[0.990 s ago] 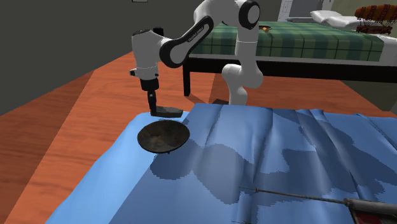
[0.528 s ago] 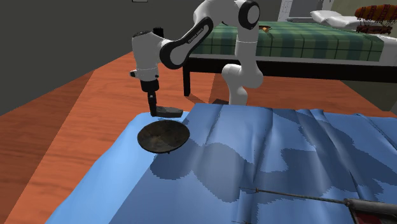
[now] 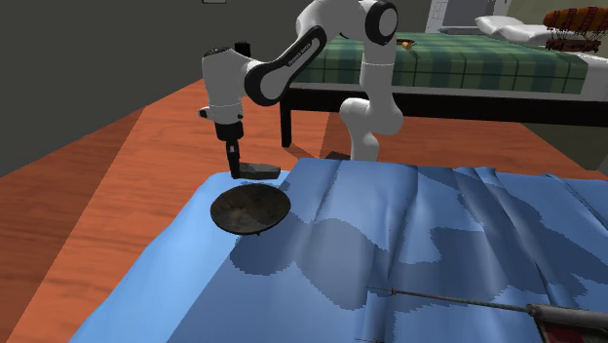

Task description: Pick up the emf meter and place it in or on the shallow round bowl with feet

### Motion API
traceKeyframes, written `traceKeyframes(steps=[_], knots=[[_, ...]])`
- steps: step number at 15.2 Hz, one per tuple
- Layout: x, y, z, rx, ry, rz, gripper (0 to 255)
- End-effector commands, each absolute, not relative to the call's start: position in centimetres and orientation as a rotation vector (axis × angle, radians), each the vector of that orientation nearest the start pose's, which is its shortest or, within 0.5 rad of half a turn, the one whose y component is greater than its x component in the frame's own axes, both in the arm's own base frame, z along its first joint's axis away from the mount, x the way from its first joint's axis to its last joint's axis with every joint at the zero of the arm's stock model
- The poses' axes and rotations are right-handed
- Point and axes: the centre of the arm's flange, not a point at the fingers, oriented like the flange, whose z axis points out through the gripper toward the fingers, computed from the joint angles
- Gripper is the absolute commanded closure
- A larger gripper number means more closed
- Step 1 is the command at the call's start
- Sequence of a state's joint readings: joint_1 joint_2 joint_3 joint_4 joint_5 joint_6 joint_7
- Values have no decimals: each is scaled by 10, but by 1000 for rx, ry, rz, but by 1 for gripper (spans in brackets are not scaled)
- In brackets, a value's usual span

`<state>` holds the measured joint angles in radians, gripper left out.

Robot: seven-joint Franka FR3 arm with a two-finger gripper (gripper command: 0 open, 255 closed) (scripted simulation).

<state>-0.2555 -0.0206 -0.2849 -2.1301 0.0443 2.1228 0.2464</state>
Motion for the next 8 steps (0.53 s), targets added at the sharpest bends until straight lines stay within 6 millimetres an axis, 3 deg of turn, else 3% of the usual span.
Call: traceKeyframes(steps=[1,8], knots=[[462,-274,418,-2850,1219,-28,255],[462,-274,450,-2850,1219,-28,255]])
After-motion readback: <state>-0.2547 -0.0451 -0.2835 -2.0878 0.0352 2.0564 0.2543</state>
